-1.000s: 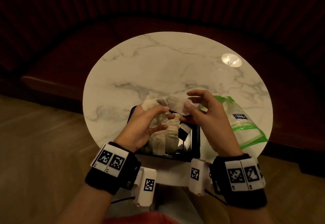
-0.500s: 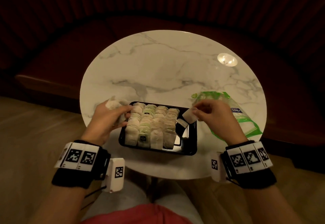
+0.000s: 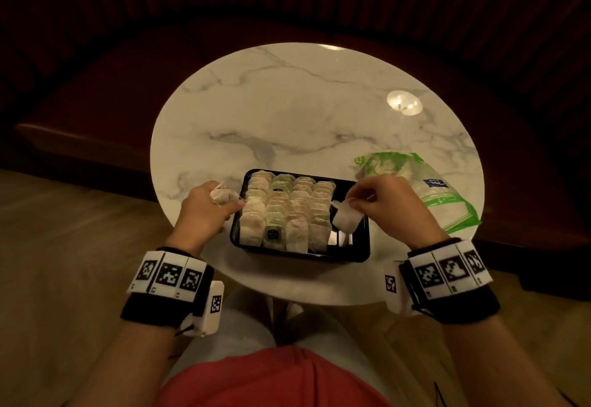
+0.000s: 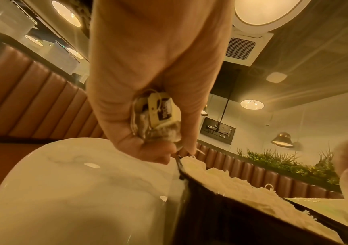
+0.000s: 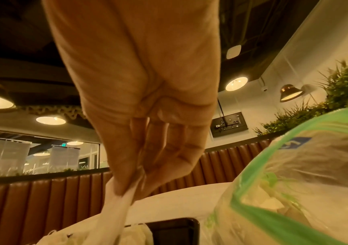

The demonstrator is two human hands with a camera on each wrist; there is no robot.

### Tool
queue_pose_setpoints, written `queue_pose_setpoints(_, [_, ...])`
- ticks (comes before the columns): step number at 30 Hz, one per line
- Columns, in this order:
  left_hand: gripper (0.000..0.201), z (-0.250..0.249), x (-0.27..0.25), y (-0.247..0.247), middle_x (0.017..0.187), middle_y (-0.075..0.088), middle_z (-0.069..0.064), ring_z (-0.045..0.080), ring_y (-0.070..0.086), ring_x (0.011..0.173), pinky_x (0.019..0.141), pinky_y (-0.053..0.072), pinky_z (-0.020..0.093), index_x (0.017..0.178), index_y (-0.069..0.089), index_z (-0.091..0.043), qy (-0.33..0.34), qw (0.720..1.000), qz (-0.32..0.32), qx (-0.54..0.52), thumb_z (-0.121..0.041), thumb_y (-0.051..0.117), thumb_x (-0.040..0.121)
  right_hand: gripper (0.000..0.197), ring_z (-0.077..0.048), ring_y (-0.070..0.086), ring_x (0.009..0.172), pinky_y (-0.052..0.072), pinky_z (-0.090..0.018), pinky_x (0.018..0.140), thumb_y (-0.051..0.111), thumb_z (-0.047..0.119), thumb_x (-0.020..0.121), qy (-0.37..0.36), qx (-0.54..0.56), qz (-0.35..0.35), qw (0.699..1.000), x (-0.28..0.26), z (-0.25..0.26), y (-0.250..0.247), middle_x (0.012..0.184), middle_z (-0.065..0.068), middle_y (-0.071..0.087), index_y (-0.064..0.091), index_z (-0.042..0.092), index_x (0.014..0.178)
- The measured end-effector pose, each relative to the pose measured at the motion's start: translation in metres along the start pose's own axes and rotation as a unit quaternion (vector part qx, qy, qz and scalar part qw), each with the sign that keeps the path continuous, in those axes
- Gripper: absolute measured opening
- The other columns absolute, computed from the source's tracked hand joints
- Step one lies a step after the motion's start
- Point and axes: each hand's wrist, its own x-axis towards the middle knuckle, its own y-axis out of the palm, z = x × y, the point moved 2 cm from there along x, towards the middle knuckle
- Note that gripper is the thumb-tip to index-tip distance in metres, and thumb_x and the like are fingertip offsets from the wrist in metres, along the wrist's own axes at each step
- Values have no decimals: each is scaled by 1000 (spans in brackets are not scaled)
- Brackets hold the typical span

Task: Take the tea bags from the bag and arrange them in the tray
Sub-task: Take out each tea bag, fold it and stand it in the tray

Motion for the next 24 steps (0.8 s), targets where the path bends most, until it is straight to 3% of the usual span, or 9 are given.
queue_pose_setpoints(4, [17, 8, 5, 3, 85, 69, 12, 27, 66, 84, 59, 54, 33, 86, 65, -12, 4, 1000, 22, 14, -19, 79, 80, 8, -16, 66, 85, 55, -38, 79, 70, 18, 83, 34, -70, 40, 996, 2, -1, 20, 87, 3, 72, 75, 23, 87])
queue_pose_setpoints(7, [16, 13, 7, 4, 80, 68, 7, 29, 66, 86, 72, 56, 45, 84, 65, -15, 4, 1000, 25, 17, -19, 80, 79, 3, -15, 61, 81, 50, -32, 73, 75, 25, 82, 46, -97, 74, 991, 7, 0, 30, 83, 6, 66, 75, 22, 82])
queue_pose_setpoints(10, [16, 14, 9, 4, 77, 67, 5, 31, 66, 86, 75, 55, 48, 81, 64, -16, 8, 1000, 25, 14, -18, 80, 78, 8, -17, 62, 91, 40, -25, 73, 73, 21, 83, 15, -134, 108, 985, 12, 2, 38, 94, 3, 69, 78, 19, 89])
queue_pose_setpoints(13, [16, 15, 12, 4, 81, 69, 6, 30, 67, 87, 78, 57, 52, 82, 64, -17, 12, 999, 29, 14, -20, 80, 78, 13, -21, 63, 99, 44, -29, 81, 69, 23, 87, 31, -166, 112, 979, 16, 2, 41, 103, -2, 71, 78, 20, 96])
queue_pose_setpoints(18, [17, 18, 16, 3, 83, 70, 6, 30, 68, 88, 79, 56, 55, 81, 64, -20, 15, 999, 25, 18, -23, 80, 77, 21, -22, 63, 88, 46, -33, 78, 63, 20, 89, 56, -142, 118, 981, 19, 4, 35, 98, -5, 73, 77, 16, 103])
queue_pose_setpoints(21, [17, 20, 16, 4, 82, 70, 7, 31, 67, 87, 78, 56, 56, 81, 64, -19, 16, 1000, 24, 12, -23, 80, 76, 31, -21, 63, 97, 47, -37, 91, 51, 12, 89, 68, -136, 128, 980, 19, 3, 28, 109, -1, 72, 74, 20, 108])
queue_pose_setpoints(24, [17, 21, 16, 6, 82, 70, 6, 31, 67, 88, 78, 56, 56, 83, 65, -19, 17, 1000, 22, 11, -24, 80, 76, 34, -23, 60, 110, 40, -45, 103, 49, 9, 91, 63, -147, 129, 979, 22, 3, 20, 118, 2, 69, 73, 22, 110])
